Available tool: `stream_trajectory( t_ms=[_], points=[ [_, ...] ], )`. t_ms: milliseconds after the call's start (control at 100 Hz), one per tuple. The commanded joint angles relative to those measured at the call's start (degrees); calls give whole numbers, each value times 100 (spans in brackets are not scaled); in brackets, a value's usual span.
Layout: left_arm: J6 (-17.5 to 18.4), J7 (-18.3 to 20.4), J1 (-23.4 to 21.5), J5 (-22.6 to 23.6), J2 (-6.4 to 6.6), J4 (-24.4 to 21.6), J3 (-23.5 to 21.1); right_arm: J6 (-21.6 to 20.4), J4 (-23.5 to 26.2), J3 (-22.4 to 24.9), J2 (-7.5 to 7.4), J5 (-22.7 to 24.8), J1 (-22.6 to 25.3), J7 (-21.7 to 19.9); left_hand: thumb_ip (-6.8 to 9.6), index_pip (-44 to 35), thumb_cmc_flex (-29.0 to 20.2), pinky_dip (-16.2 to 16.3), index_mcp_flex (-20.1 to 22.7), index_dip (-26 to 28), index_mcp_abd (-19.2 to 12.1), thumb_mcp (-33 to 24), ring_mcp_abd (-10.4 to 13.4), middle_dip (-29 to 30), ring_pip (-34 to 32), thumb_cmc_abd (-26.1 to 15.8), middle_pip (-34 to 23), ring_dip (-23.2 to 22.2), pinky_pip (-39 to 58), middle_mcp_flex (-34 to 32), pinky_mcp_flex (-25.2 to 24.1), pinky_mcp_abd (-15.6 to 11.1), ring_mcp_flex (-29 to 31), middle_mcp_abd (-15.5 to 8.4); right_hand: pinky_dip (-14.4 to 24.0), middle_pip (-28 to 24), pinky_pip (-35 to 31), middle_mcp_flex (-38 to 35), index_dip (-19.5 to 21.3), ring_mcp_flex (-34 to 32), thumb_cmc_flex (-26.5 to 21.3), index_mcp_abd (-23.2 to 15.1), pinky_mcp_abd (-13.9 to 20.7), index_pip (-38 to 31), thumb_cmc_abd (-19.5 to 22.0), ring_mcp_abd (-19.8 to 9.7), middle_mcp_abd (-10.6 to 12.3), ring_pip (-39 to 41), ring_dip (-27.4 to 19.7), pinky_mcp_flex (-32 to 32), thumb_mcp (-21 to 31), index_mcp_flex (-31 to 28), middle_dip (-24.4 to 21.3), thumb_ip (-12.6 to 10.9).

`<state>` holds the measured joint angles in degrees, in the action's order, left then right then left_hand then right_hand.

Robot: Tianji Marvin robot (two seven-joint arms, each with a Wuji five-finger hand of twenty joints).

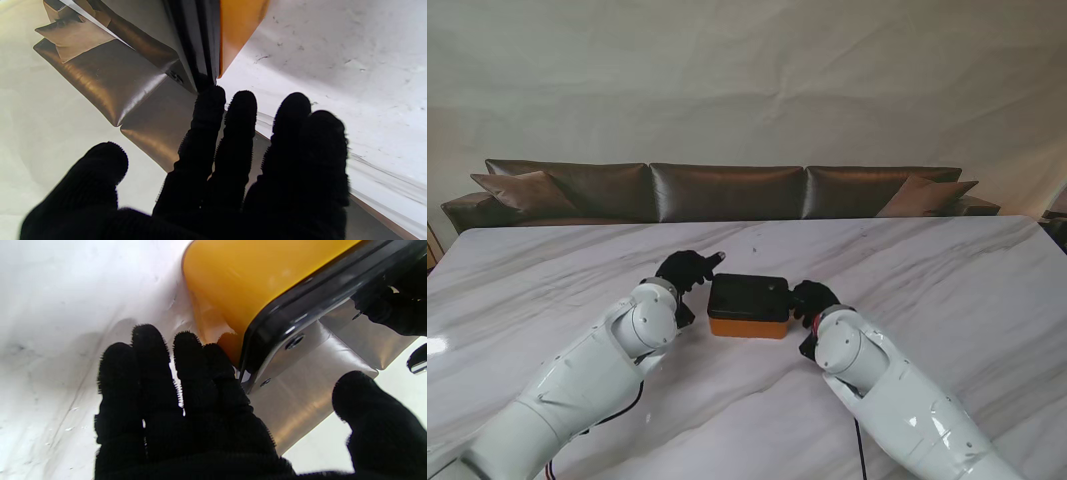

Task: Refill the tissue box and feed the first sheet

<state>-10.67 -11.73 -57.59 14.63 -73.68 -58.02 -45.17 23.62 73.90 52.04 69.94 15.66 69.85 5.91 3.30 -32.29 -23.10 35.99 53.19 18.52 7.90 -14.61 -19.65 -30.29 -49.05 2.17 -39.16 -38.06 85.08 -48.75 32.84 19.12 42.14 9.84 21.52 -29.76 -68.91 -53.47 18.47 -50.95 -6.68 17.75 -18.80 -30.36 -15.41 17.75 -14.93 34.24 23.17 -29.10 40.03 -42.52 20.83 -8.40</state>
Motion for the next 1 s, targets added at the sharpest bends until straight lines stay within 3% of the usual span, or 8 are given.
stream_trajectory(
  t_ms=[0,120,330,510,630,820,990],
  points=[
    [109,140,22,-84,-97,70,51,-14,99,-27,52,-16,76,-58,-167,104,111,113,154,-123,-617,176,-265,-73,-28,-223,-127,-103,86,20,-325,-725,-52,-137,70,-6,-160,-130,-14,-141,103,-726,-99,64,149,169,88,130,85,-16,-134,-112,67,184],
    [178,194,50,-106,-95,126,80,-8,152,-35,44,12,120,-53,-161,138,77,120,97,-139,-659,173,-220,-73,-6,-214,-109,-108,36,83,-395,-734,-108,-170,67,-6,-166,-123,-5,-155,42,-738,-91,71,102,164,92,132,84,-35,-123,-111,66,170],
    [-9,320,-90,63,41,-134,-65,53,198,-29,22,115,167,-52,-108,85,-29,134,-63,-81,-791,132,-134,-78,25,-99,-87,-122,-37,165,-450,-771,-158,-222,71,-68,-223,-213,50,-277,-279,-835,-68,2,-129,106,156,158,80,-153,-45,-171,88,95],
    [-132,584,-212,216,203,-356,-224,74,185,-22,32,118,181,-20,118,28,-174,131,-492,76,-849,-97,87,-115,136,231,-70,-146,-234,376,-638,-840,-309,-375,61,-116,-250,-259,104,-333,-406,-864,-70,-69,-147,99,184,163,67,-192,-74,-180,114,47],
    [-168,793,-253,379,321,-442,-298,77,183,-20,32,121,194,-11,182,19,-197,124,-888,168,-921,-171,297,-164,219,510,-80,-182,-365,572,-809,-910,-477,-556,54,-127,-266,-277,124,-349,-502,-868,-61,-93,-135,91,182,169,64,-208,-91,-182,122,18],
    [-141,1227,-270,487,490,-501,-415,85,198,-10,35,156,220,30,196,-704,-115,182,-1500,934,-1113,-292,555,-504,249,1016,-320,-422,-429,849,-1004,-1121,-739,-863,42,-196,-316,-339,178,-433,-859,-926,-25,-174,-103,35,236,204,60,-270,-207,-210,164,-83],
    [-4,1627,-193,492,596,-434,-381,86,168,-30,50,147,212,62,168,-1346,-224,216,-2060,1793,-1326,-138,771,-918,261,1158,-580,-670,-468,1155,-1209,-1321,-1024,-1100,38,-234,-340,-357,212,-458,-1007,-959,-14,-235,-107,18,267,208,55,-294,-245,-217,195,-119]
  ],
)
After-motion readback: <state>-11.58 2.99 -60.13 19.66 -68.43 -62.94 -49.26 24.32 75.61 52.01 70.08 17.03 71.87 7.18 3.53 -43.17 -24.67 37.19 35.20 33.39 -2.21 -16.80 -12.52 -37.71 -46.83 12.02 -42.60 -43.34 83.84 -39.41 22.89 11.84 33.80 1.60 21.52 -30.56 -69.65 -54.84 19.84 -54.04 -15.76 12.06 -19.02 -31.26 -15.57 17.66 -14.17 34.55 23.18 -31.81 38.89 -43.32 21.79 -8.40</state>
